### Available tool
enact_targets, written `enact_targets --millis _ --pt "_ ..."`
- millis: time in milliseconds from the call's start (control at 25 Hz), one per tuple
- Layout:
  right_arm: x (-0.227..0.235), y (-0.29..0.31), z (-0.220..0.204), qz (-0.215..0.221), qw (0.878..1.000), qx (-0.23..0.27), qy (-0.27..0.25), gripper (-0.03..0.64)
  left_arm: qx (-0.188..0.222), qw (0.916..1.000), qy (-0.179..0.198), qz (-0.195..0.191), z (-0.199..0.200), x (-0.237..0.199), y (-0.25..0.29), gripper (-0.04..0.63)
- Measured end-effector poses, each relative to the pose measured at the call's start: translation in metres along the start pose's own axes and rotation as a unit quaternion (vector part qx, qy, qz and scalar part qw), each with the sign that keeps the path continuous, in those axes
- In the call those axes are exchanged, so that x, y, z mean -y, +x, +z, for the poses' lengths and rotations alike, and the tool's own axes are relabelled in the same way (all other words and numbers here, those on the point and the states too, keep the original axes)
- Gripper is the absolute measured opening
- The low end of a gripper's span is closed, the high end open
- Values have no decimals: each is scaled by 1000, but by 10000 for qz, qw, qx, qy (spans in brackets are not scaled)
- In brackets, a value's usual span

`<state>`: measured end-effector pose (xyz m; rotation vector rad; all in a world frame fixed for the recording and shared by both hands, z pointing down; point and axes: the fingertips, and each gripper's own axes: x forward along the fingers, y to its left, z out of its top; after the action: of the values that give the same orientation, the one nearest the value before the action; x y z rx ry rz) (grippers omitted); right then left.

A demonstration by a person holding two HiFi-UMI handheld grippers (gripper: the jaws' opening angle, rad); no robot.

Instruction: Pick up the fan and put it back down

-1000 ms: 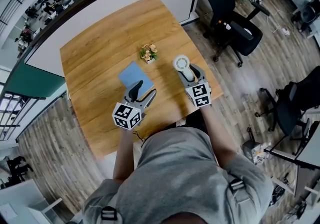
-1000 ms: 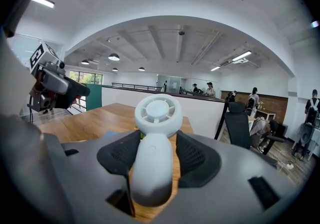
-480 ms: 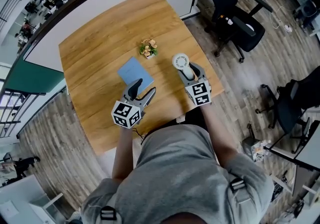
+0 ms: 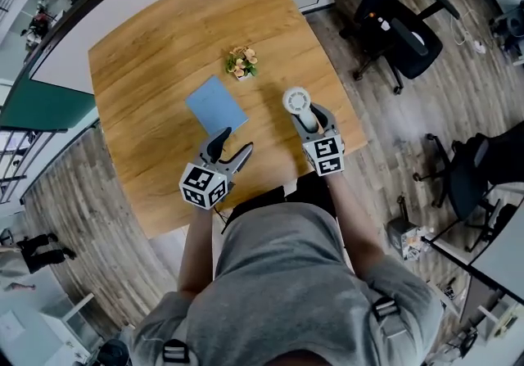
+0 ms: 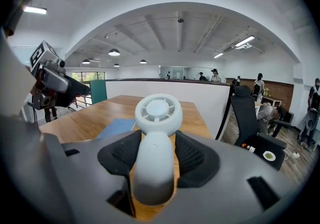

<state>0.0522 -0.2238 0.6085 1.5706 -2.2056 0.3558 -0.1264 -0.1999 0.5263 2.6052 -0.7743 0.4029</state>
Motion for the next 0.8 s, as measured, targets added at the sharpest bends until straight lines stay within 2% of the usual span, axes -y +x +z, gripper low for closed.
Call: enact_targets --millis 400,800 --pt "-6 15 -17 191 9997 -123 105 213 -145 9997 -168 136 -16 -12 7 298" --pt "-13 26 -50 328 9984 -399 227 196 -295 9993 -213 103 -25 -15 20 298"
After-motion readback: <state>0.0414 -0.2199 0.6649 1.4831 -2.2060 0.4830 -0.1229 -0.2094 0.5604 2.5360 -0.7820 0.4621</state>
